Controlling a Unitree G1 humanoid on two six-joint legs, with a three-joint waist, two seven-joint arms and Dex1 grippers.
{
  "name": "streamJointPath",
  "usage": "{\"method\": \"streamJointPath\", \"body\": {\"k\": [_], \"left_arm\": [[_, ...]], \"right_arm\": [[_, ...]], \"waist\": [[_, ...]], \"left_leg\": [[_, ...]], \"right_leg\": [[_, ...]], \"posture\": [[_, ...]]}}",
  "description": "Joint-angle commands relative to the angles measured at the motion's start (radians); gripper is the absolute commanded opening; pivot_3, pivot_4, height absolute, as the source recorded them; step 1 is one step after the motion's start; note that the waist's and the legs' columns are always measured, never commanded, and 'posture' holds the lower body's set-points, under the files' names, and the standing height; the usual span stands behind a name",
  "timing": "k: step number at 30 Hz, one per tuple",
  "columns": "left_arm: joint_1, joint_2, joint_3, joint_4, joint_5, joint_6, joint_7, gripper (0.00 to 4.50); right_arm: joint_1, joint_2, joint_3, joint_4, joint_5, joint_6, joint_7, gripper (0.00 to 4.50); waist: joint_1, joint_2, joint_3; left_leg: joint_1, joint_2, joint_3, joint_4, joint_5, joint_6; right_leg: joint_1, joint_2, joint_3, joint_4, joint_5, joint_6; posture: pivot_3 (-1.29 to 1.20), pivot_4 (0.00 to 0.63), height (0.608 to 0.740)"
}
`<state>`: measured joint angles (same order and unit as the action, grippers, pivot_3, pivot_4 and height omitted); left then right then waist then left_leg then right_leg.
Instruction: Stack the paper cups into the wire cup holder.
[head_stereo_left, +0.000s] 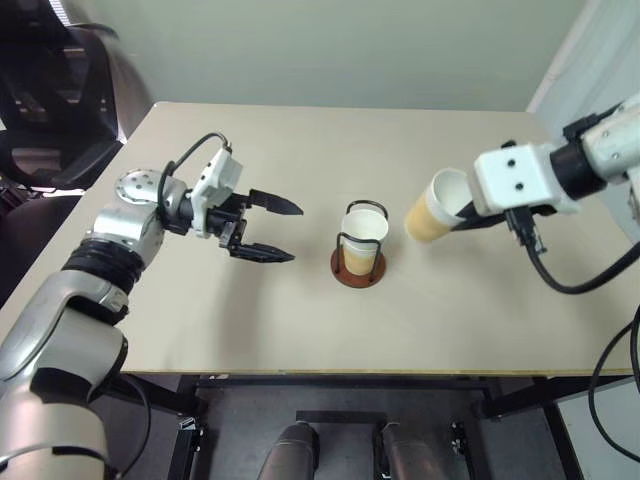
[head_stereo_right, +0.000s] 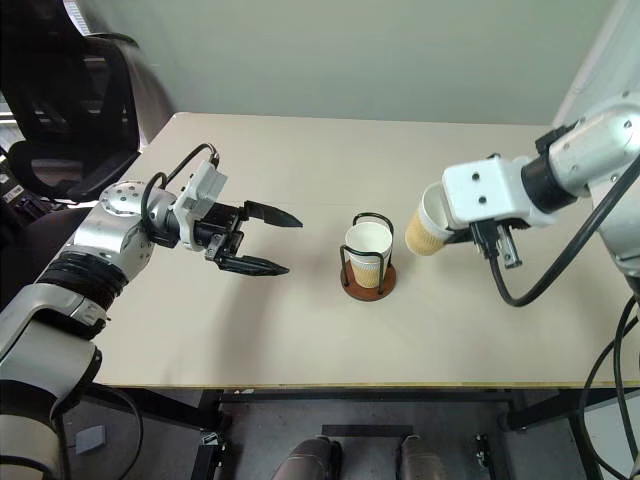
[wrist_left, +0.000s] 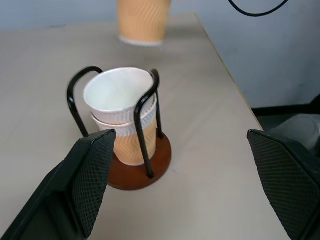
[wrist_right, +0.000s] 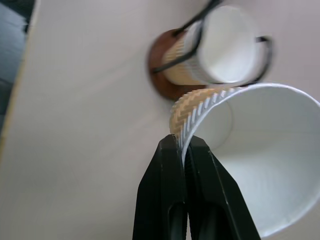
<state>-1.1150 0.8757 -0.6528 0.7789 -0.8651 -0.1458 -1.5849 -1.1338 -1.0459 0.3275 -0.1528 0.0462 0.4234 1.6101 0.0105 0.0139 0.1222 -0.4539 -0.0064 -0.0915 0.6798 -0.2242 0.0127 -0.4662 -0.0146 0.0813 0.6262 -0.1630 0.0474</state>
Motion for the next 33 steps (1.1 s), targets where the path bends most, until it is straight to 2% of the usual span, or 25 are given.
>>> {"method": "streamJointPath", "body": {"k": [1, 5, 15, 33], "left_arm": [[-0.043, -0.012, 0.069, 0.042, 0.011, -0.006, -0.03, 4.5], [-0.039, -0.021, 0.103, 0.058, 0.026, -0.004, -0.03, 4.5], [0.012, 0.01, 0.155, 0.013, 0.038, 0.01, -0.03, 4.5], [-0.011, -0.013, 0.263, 0.063, 0.089, 0.007, -0.03, 4.5]], "right_arm": [[-0.063, 0.032, -0.016, 0.036, -0.001, -0.009, 0.002, 0.04], [-0.098, 0.069, 0.002, 0.074, -0.012, -0.038, 0.004, 0.04], [-0.101, 0.075, 0.034, 0.107, 0.008, -0.1, 0.004, 0.04], [-0.119, 0.1, 0.058, 0.141, 0.004, -0.152, 0.004, 0.04]], "waist": [[0.0, 0.0, 0.0], [0.0, 0.0, 0.0], [-0.001, 0.0, 0.0], [-0.002, 0.0, 0.0]], "left_leg": [[0.0, 0.0, 0.0, 0.0, 0.0, 0.0], [0.0, 0.0, 0.0, 0.0, 0.0, 0.0], [-0.001, 0.0, 0.0, -0.001, 0.0, 0.0], [-0.001, 0.0, 0.0, -0.001, 0.0, 0.0]], "right_leg": [[0.0, 0.0, 0.0, 0.0, 0.0, 0.0], [0.0, 0.0, 0.0, 0.0, 0.0, 0.0], [-0.001, 0.0, -0.001, 0.0, 0.0, 0.0], [-0.001, 0.0, -0.001, 0.001, -0.001, -0.001]], "posture": [[0.0, 0.15, 0.74], [0.0, 0.15, 0.74], [0.0, 0.15, 0.74], [0.0, 0.15, 0.74]]}}
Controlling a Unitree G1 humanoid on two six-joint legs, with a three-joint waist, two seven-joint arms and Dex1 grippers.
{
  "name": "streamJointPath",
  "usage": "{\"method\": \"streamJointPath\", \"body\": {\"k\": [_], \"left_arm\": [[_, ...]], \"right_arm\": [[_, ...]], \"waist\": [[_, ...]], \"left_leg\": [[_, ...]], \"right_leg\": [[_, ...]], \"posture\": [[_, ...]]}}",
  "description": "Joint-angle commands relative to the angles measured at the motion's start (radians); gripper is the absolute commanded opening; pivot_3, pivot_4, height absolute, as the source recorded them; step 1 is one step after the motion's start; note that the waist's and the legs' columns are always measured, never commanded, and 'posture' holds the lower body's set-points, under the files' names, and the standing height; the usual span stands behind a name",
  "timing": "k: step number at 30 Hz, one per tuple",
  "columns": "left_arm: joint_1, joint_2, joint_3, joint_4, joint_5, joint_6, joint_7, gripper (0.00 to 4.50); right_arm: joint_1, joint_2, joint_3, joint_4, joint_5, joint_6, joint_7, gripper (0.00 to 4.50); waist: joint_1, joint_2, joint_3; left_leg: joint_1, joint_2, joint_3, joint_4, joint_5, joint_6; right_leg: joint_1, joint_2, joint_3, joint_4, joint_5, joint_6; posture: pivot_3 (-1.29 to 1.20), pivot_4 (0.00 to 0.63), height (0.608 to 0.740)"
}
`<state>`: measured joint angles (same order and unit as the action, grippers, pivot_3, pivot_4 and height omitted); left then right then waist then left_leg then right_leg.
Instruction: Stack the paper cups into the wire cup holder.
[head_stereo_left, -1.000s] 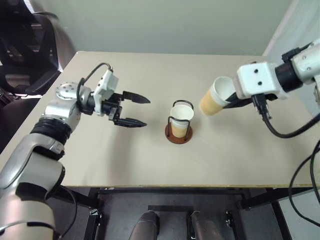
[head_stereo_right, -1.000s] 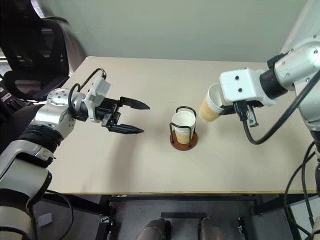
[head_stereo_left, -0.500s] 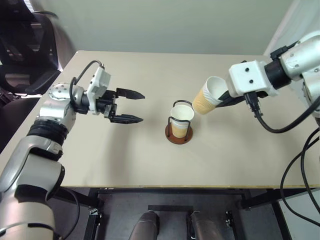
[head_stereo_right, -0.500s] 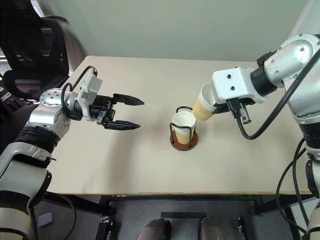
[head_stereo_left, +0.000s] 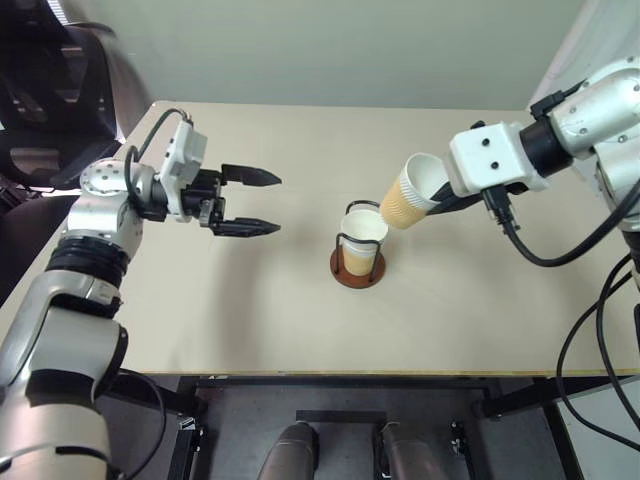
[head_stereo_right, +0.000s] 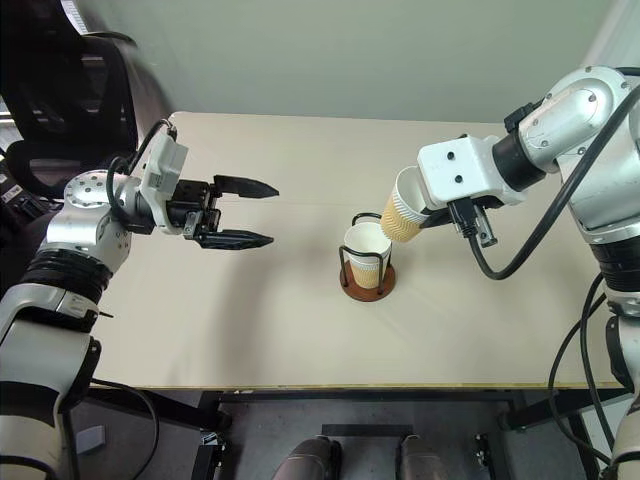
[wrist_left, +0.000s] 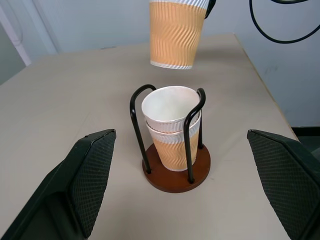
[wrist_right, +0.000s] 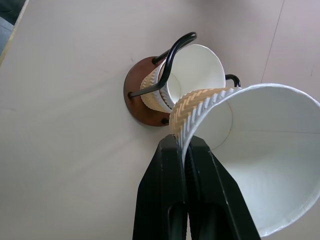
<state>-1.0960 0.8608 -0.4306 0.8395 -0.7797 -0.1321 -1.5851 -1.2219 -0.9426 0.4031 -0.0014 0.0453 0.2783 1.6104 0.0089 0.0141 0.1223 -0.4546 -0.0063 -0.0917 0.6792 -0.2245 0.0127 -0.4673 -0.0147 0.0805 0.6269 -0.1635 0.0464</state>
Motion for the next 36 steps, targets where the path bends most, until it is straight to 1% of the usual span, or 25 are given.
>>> {"method": "streamJointPath", "body": {"k": [1, 13, 25, 30, 36], "left_arm": [[-0.032, 0.0, 0.044, 0.006, 0.007, -0.008, -0.029, 4.5], [-0.061, -0.023, 0.07, 0.041, 0.036, -0.015, -0.029, 4.5], [-0.036, -0.036, 0.085, 0.035, 0.043, -0.025, -0.029, 4.5], [-0.043, -0.042, 0.096, 0.042, 0.043, -0.025, -0.029, 4.5], [-0.078, -0.056, 0.166, 0.09, 0.059, -0.016, -0.029, 4.5]], "right_arm": [[-0.03, -0.004, -0.018, -0.013, 0.005, -0.005, 0.004, 0.04], [-0.021, -0.001, -0.022, -0.036, 0.009, 0.017, 0.004, 0.04], [-0.011, 0.01, -0.008, -0.05, 0.011, 0.019, 0.004, 0.04], [-0.036, 0.051, -0.005, -0.023, -0.009, 0.01, 0.004, 0.04], [-0.069, 0.115, -0.009, 0.013, -0.032, -0.004, -0.001, 0.04]], "waist": [[0.0, 0.0, 0.0], [-0.001, 0.0, 0.0], [-0.001, 0.0, 0.0], [-0.002, 0.0, 0.0], [-0.005, 0.0, 0.0]], "left_leg": [[0.0, 0.0, 0.0, 0.0, 0.0, 0.0], [0.0, 0.0, 0.0, 0.0, 0.0, 0.0], [0.0, 0.0, 0.0, 0.0, 0.0, 0.0], [0.0, 0.0, 0.0, 0.0, 0.0, 0.0], [0.0, 0.0, 0.0, 0.001, 0.0, 0.0]], "right_leg": [[0.0, 0.0, 0.0, 0.0, 0.0, 0.0], [0.0, 0.0, 0.0, 0.0, 0.0, 0.0], [0.0, 0.0, 0.0, 0.0, 0.0, 0.0], [0.0, 0.0, 0.0, 0.0, 0.0, 0.0], [0.0, 0.0, 0.0, 0.001, 0.0, 0.0]], "posture": [[0.0, 0.15, 0.74], [0.0, 0.15, 0.74], [0.0, 0.15, 0.74], [0.0, 0.15, 0.74], [0.0, 0.15, 0.74]]}}
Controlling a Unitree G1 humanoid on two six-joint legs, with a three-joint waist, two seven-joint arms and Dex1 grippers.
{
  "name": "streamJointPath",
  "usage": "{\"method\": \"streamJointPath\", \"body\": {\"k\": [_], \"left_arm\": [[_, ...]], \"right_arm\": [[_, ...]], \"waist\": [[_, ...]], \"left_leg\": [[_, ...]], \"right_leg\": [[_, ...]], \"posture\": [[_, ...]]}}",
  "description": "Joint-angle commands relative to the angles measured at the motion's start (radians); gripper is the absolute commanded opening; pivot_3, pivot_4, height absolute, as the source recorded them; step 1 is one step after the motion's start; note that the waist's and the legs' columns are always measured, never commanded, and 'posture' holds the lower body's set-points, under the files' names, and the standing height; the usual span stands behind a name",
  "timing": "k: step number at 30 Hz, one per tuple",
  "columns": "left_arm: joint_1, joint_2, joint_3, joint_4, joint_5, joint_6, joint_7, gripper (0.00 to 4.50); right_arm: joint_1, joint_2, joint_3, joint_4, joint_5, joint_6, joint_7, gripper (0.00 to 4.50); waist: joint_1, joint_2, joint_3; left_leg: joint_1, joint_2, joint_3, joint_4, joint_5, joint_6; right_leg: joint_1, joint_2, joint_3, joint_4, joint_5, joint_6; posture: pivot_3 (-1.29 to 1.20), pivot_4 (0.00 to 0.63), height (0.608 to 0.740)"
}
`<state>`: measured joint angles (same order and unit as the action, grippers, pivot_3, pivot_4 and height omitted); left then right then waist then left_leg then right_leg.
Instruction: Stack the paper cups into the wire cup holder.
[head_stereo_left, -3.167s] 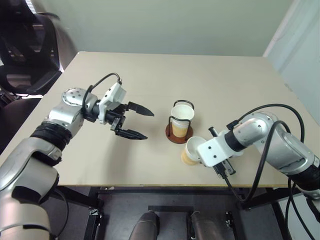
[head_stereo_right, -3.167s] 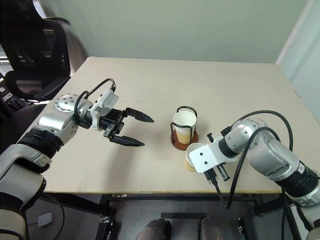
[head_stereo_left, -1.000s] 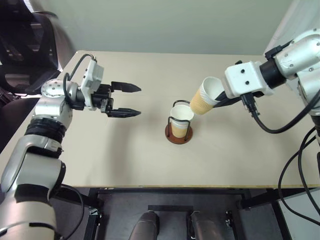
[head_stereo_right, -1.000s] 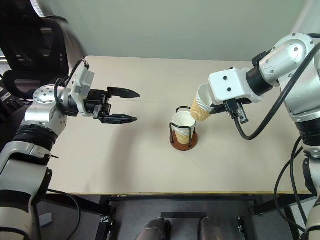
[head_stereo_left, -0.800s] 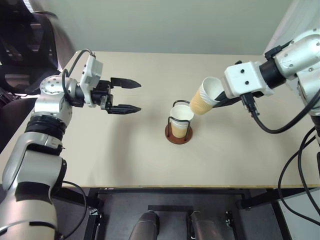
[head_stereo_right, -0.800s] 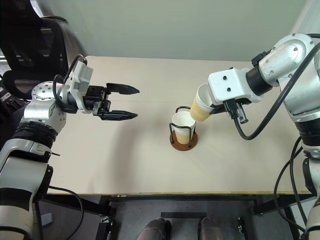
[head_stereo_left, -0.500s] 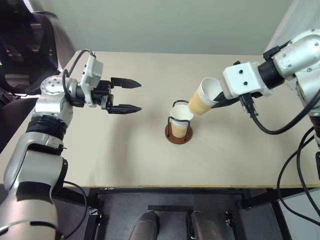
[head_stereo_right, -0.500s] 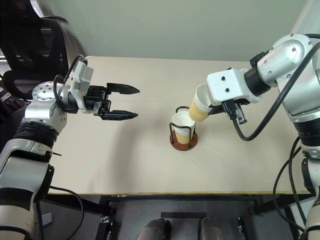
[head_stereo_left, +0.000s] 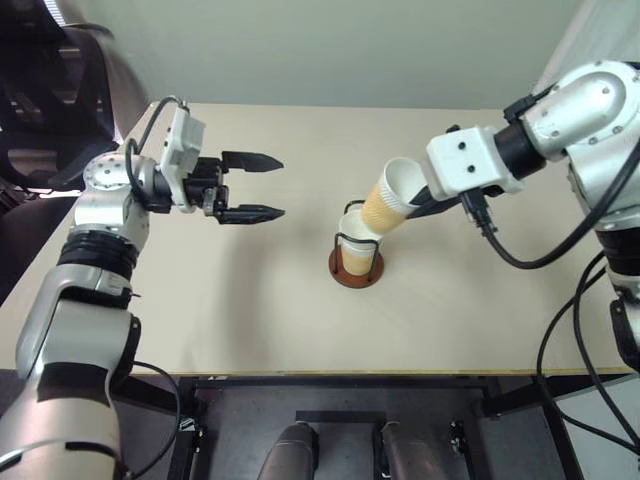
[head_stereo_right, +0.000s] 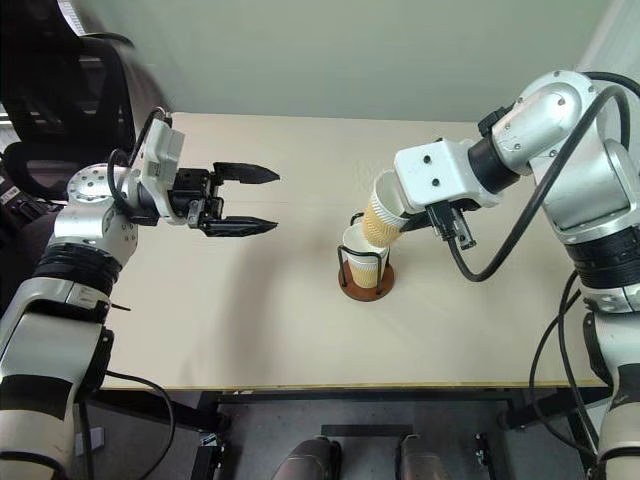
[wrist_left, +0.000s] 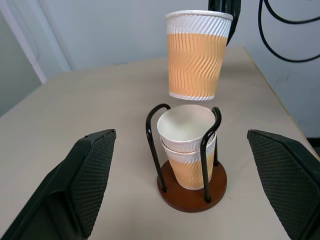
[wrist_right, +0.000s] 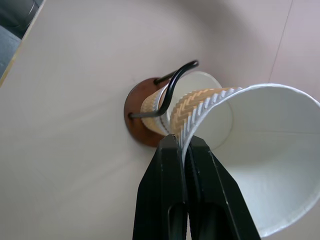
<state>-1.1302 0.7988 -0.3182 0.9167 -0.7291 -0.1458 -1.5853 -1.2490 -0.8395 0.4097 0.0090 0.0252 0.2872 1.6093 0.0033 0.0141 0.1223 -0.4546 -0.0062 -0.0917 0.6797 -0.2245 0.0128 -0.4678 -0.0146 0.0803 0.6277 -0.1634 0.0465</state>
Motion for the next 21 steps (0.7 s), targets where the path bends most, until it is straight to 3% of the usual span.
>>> {"method": "streamJointPath", "body": {"k": [1, 10, 21], "left_arm": [[-0.045, 0.007, 0.06, 0.015, 0.012, -0.001, -0.029, 4.5], [-0.038, 0.011, 0.093, 0.0, 0.02, 0.021, -0.029, 4.5], [-0.037, 0.007, 0.103, -0.001, 0.034, 0.024, -0.029, 4.5]], "right_arm": [[-0.045, 0.02, -0.015, 0.009, -0.014, -0.014, -0.001, 0.04], [-0.055, 0.067, -0.009, 0.061, -0.047, -0.055, 0.002, 0.04], [-0.01, 0.047, 0.012, 0.08, -0.093, -0.128, 0.005, 0.04]], "waist": [[0.0, 0.0, 0.0], [0.0, 0.0, 0.0], [0.0, 0.0, 0.0]], "left_leg": [[0.0, 0.0, 0.0, 0.0, 0.0, 0.0], [0.0, 0.0, 0.0, 0.0, 0.0, 0.0], [0.0, 0.0, 0.0, 0.0, 0.0, 0.0]], "right_leg": [[0.0, 0.0, 0.0, 0.0, 0.0, 0.0], [0.0, 0.0, 0.0, 0.0, 0.0, 0.0], [0.0, 0.0, 0.0, 0.0, 0.0, 0.0]], "posture": [[0.0, 0.15, 0.74], [0.0, 0.15, 0.74], [0.0, 0.15, 0.74]]}}
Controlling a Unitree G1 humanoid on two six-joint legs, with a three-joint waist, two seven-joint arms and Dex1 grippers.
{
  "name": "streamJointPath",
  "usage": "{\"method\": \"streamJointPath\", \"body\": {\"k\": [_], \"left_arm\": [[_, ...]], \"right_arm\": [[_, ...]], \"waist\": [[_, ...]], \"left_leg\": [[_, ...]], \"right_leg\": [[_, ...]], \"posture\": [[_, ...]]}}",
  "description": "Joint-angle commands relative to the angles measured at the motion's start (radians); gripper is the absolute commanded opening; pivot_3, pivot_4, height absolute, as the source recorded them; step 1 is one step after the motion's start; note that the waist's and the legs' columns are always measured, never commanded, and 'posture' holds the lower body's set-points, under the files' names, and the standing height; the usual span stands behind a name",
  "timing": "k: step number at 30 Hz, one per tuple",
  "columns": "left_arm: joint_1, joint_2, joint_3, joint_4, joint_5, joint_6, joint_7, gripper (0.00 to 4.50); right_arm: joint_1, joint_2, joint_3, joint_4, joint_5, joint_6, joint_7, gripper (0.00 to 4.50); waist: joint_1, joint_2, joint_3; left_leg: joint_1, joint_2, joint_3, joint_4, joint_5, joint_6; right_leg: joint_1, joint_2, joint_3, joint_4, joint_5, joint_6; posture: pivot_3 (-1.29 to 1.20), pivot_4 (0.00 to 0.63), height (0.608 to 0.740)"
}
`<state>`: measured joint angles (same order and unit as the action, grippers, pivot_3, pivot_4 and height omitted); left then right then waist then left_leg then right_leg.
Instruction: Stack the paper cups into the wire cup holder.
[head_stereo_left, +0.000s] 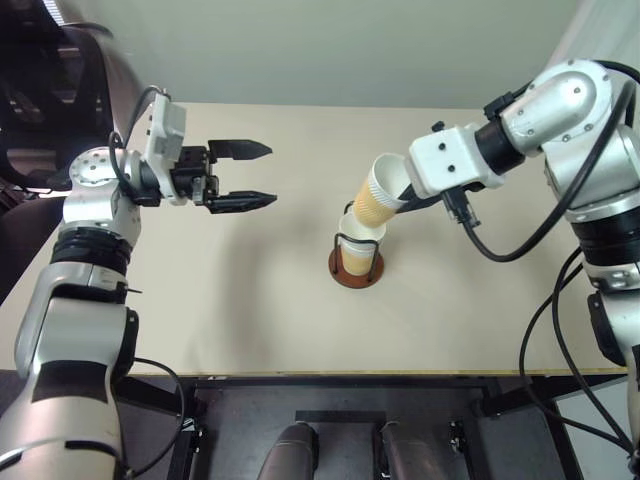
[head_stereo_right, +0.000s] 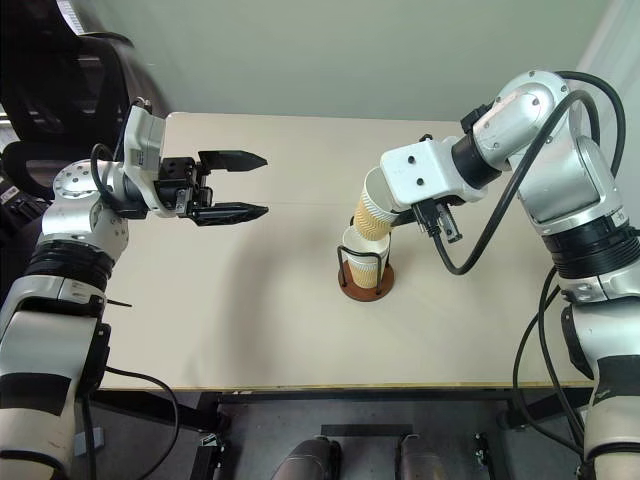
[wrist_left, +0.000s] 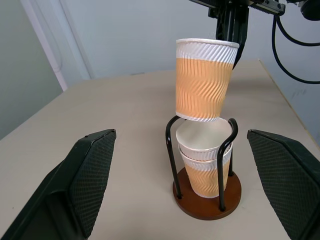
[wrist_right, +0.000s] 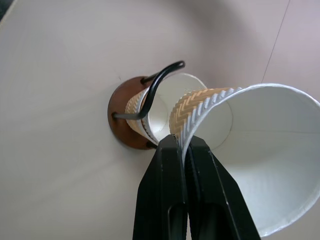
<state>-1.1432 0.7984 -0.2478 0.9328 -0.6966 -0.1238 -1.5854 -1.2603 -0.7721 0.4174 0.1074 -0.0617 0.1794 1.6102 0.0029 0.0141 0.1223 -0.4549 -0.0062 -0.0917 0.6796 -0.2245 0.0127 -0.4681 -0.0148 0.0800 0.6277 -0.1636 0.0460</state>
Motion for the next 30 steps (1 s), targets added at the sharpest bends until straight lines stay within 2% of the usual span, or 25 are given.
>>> {"method": "streamJointPath", "body": {"k": [1, 14, 30], "left_arm": [[-0.024, 0.007, 0.033, -0.018, 0.002, 0.002, -0.029, 4.5], [-0.025, 0.004, 0.031, -0.02, 0.008, 0.005, -0.029, 4.5], [-0.026, -0.003, 0.027, -0.021, 0.013, 0.006, -0.029, 4.5]], "right_arm": [[0.004, -0.022, 0.006, -0.019, -0.006, -0.022, 0.004, 0.04], [0.04, -0.017, 0.018, -0.068, 0.0, -0.005, 0.004, 0.04], [0.033, 0.044, 0.011, -0.058, -0.03, -0.007, -0.023, 0.04]], "waist": [[0.0, 0.0, 0.0], [-0.001, 0.0, 0.0], [-0.002, 0.0, 0.0]], "left_leg": [[0.0, 0.0, 0.0, 0.0, 0.0, 0.0], [0.0, 0.0, 0.0, 0.0, 0.0, 0.0], [0.0, 0.0, 0.0, 0.0, 0.0, 0.0]], "right_leg": [[0.0, 0.0, 0.0, 0.0, 0.0, 0.0], [0.0, 0.0, 0.0, 0.0, 0.0, 0.0], [0.0, 0.0, 0.0, 0.0, 0.0, 0.0]], "posture": [[0.0, 0.15, 0.74], [0.0, 0.15, 0.74], [0.0, 0.15, 0.74]]}}
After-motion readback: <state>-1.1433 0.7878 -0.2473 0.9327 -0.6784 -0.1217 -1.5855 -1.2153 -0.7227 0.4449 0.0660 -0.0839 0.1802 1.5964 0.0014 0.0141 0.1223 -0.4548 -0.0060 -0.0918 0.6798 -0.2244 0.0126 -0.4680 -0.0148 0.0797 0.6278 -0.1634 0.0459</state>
